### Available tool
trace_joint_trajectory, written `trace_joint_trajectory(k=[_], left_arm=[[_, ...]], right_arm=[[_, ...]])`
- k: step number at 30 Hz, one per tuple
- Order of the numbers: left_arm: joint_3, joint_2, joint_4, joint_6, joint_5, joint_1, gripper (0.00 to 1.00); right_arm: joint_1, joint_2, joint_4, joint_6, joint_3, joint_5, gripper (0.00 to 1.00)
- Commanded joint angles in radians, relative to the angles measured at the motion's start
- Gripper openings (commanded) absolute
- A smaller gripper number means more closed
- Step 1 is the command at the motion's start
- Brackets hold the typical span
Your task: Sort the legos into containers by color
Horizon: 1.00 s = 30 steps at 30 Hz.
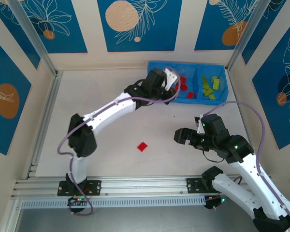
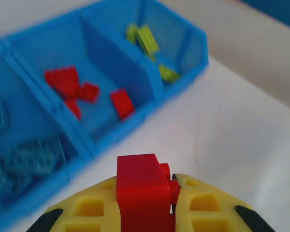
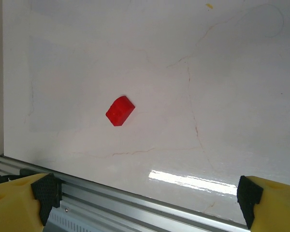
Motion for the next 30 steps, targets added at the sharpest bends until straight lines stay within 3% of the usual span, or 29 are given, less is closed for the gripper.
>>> trace_joint_trajectory(k=[1,6,9,14,18,20,22,24,30], left_arm=[[0.185,0.176,0.004,0.053,-0.055,0.034,0.07],[0.561,0.441,0.044,0.122,-0.032,0.036,0.12],[0.745,0.579,0.104,0.138,-0.088,0.041,0.15],[0.764,0.631,0.257,0.144,-0.115,0.065,0.31],[0.764,0.598,0.206,0.150,-0.072,0.065,0.48],[0.750,0.544,0.128,0.132,-0.056,0.060,0.53],[0.670,0.459,0.088,0.079,-0.042,0.057,0.53],[0.486,0.332,0.136,0.036,-0.016,0.057,0.52],[-0.247,-0.164,0.428,-0.052,0.025,0.057,0.52]], right_arm=[[0.002,-0.016,-0.050,0.020,0.034,0.041,0.98],[0.001,-0.032,-0.086,0.015,0.042,0.060,0.98],[-0.002,-0.041,-0.101,0.011,0.060,0.063,0.98],[-0.004,-0.044,-0.152,-0.005,0.099,0.077,0.98],[-0.004,-0.055,-0.149,0.008,0.087,0.081,0.98],[-0.005,-0.058,-0.136,0.017,0.078,0.070,0.98],[-0.004,-0.058,-0.126,0.027,0.071,0.065,0.98],[-0.004,-0.058,-0.116,0.031,0.066,0.062,0.98],[0.000,-0.018,-0.094,0.027,0.047,0.037,0.96]])
